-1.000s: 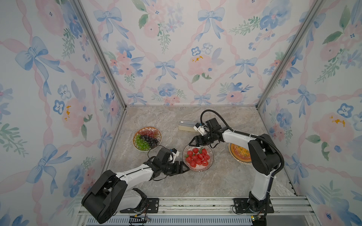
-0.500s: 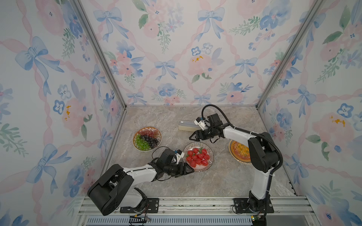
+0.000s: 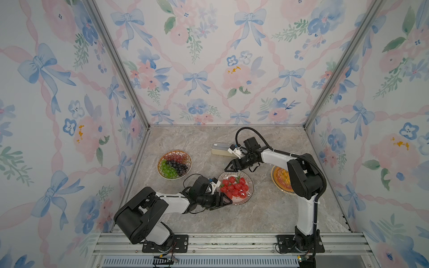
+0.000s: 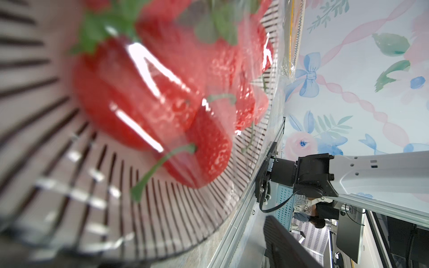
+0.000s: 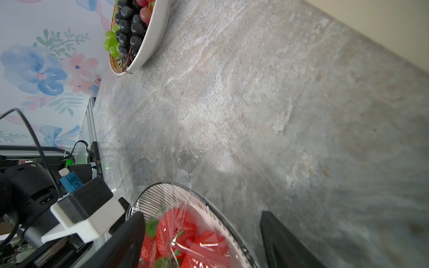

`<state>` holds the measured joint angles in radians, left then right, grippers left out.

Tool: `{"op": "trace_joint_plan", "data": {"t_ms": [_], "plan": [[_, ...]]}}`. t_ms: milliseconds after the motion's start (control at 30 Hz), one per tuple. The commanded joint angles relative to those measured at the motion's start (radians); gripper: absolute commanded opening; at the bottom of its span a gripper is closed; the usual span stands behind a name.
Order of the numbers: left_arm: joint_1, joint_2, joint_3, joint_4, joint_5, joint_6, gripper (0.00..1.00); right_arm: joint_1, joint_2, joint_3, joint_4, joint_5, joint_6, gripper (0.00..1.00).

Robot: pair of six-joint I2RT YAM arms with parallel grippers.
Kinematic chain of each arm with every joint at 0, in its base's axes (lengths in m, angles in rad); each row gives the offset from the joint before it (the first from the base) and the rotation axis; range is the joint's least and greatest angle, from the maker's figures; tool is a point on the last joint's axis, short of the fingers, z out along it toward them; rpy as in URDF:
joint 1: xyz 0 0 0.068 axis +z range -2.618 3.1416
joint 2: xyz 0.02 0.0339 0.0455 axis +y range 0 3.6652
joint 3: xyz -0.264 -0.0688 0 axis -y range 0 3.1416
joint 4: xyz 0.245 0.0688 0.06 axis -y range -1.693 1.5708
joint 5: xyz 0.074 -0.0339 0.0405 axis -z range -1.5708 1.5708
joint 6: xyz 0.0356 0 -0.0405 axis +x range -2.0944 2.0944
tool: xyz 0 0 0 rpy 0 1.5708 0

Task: Wrap the plate with plastic wrap
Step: Cover the plate with plastic wrap.

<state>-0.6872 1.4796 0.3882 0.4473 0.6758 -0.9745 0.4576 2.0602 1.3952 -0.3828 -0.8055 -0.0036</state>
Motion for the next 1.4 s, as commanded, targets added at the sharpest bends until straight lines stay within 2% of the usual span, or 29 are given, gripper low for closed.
{"op": "trace_joint_plan", "data": {"t_ms": [0, 367, 500, 700, 900, 1000, 1100, 1200, 1367], "plan": [[-0.003, 0.034, 0.059, 0.040, -0.018, 0.003, 0.76, -0.013, -0.048, -0.055, -0.054, -0.032, -0.024, 0.79], [0.020, 0.170, 0.168, 0.041, -0.032, 0.044, 0.75, -0.060, -0.159, -0.275, 0.161, 0.003, 0.162, 0.80], [0.024, 0.180, 0.164, 0.041, -0.040, 0.049, 0.75, -0.076, -0.166, -0.307, 0.153, 0.082, 0.198, 0.80], [0.041, 0.152, 0.135, 0.039, -0.060, 0.051, 0.75, -0.138, -0.228, -0.382, 0.238, 0.047, 0.292, 0.80], [0.092, 0.086, 0.097, 0.018, -0.059, 0.064, 0.77, -0.188, -0.324, -0.343, 0.092, 0.133, 0.205, 0.82], [0.121, 0.048, 0.091, -0.052, -0.071, 0.100, 0.78, -0.177, -0.334, -0.306, 0.033, 0.186, 0.163, 0.82], [0.141, 0.012, 0.100, -0.173, -0.103, 0.168, 0.79, -0.130, -0.324, -0.272, 0.040, 0.175, 0.152, 0.82], [0.146, -0.007, 0.076, -0.177, -0.081, 0.158, 0.79, -0.076, -0.284, -0.238, 0.079, 0.151, 0.149, 0.82], [0.104, -0.006, 0.062, -0.176, -0.034, 0.143, 0.79, -0.027, -0.184, -0.175, 0.136, 0.103, 0.163, 0.82]]}}
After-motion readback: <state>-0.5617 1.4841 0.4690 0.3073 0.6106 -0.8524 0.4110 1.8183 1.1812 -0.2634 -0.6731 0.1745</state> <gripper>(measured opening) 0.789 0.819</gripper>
